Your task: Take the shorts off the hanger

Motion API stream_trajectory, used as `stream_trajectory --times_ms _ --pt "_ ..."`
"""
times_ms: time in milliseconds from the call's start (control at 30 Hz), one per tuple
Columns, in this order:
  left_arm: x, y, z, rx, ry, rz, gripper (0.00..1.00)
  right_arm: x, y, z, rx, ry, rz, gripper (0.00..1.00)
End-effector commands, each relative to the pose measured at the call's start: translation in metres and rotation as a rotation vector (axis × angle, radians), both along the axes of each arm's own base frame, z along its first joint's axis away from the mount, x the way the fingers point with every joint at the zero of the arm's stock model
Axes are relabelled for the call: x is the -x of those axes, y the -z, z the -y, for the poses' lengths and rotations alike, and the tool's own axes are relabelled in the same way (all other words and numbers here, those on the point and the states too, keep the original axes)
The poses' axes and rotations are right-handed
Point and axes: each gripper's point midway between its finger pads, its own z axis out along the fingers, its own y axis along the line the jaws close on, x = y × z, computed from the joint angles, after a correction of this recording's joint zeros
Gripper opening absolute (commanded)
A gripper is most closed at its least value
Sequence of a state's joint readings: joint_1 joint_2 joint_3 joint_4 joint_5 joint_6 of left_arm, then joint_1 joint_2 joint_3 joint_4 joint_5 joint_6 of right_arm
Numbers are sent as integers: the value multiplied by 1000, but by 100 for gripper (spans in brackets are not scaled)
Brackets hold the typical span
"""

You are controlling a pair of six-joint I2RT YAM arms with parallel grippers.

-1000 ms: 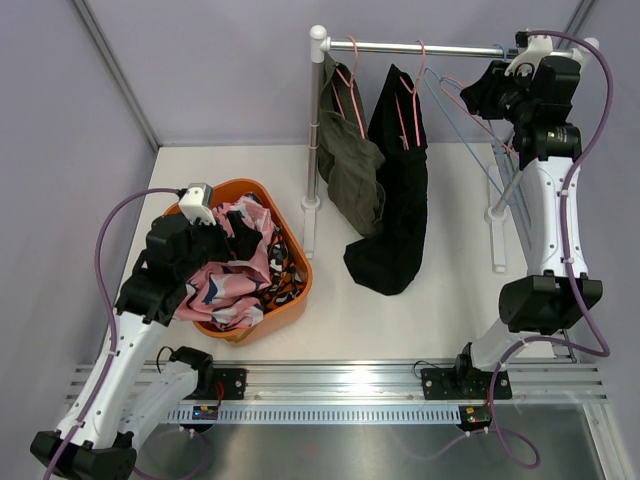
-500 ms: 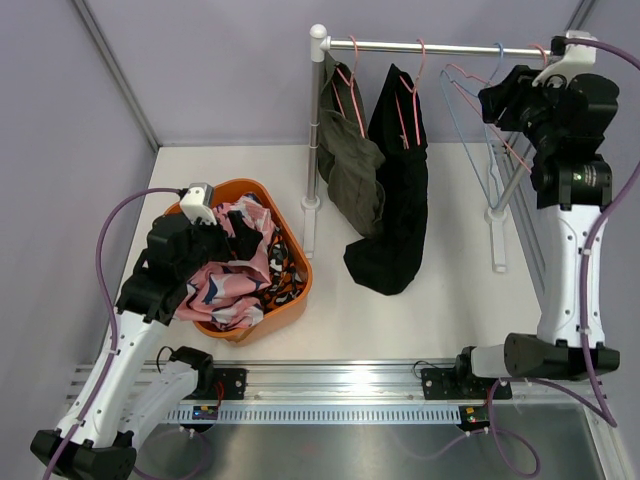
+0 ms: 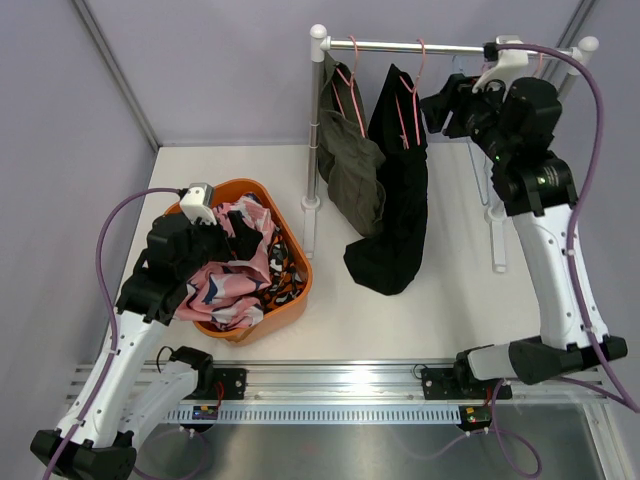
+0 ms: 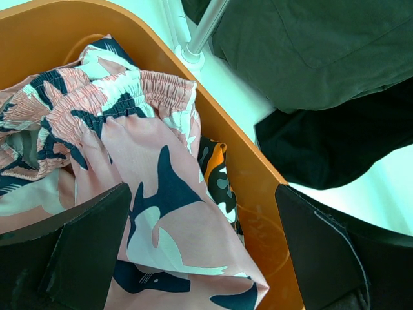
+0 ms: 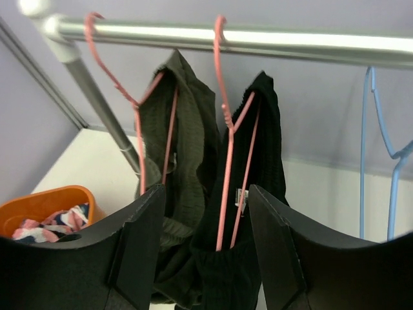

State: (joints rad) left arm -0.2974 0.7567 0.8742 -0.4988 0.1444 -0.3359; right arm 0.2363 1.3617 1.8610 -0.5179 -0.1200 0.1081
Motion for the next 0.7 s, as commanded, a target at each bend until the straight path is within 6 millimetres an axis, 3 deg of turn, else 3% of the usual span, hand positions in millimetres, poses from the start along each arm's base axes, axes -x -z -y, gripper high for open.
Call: stream_trajectory --times_ms 0,267,667 --pt "-4 -8 4 -1 21 41 99 -31 9 2 32 66 -4 63" --pt "-5 -6 3 -5 17 34 99 -80 29 -10 62 66 -19 66" --pt "-6 -4 3 -10 13 28 99 -111 32 -7 44 132 39 64"
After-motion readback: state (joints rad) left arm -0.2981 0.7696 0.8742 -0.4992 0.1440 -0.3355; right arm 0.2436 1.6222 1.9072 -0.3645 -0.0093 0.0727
